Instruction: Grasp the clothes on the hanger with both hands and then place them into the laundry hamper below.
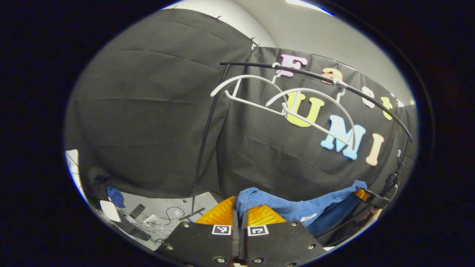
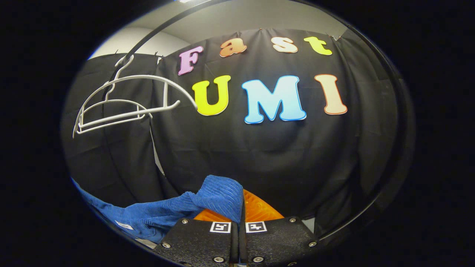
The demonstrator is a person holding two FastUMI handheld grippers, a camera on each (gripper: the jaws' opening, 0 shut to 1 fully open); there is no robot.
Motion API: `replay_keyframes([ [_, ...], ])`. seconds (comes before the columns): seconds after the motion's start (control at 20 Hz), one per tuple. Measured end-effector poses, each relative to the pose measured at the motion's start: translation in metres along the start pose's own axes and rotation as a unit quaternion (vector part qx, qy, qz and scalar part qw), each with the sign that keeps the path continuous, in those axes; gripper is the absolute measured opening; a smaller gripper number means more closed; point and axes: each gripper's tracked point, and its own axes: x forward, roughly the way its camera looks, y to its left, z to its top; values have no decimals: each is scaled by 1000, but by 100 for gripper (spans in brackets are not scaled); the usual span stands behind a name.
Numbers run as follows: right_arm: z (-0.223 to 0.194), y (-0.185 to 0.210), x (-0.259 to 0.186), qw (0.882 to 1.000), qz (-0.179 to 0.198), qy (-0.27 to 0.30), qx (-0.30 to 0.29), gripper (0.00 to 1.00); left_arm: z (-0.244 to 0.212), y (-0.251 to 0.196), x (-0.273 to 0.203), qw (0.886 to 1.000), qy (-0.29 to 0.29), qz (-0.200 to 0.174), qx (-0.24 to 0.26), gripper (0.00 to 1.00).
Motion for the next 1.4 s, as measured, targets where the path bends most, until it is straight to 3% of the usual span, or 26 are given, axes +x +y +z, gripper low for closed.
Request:
replay_keyframes([
  [0.25, -82, 7, -60, 995, -27, 96, -9, 0, -16, 19, -2, 999, 26, -23, 8, 1],
  [0.4, -106, 23, -97, 991, -60, 121, -2, 1, -27, 42, -4, 997, 49, -50, 32, 1],
  [0.55, -101, 58, -131, 986, -102, 125, 49, 0, -35, 68, -8, 993, 78, -85, 18, 5],
  [0.6, -89, 73, -142, 985, -109, 112, 65, 1, -36, 79, -11, 992, 89, -93, 13, 1],
  [0.7, -82, 107, -157, 986, -123, 98, 60, 0, -42, 102, -15, 990, 90, -107, 15, 5],
  [0.8, -81, 129, -174, 985, -136, 93, 45, 1, -55, 112, -22, 984, 109, -140, 14, 1],
  [1.1, -106, 172, -221, 983, -133, 104, 71, 0, -74, 119, -37, 968, 150, -194, 52, 1],
  [1.4, -122, 165, -227, 984, -114, 114, 81, 1, -100, 68, -46, 957, 173, -214, 94, 0],
])
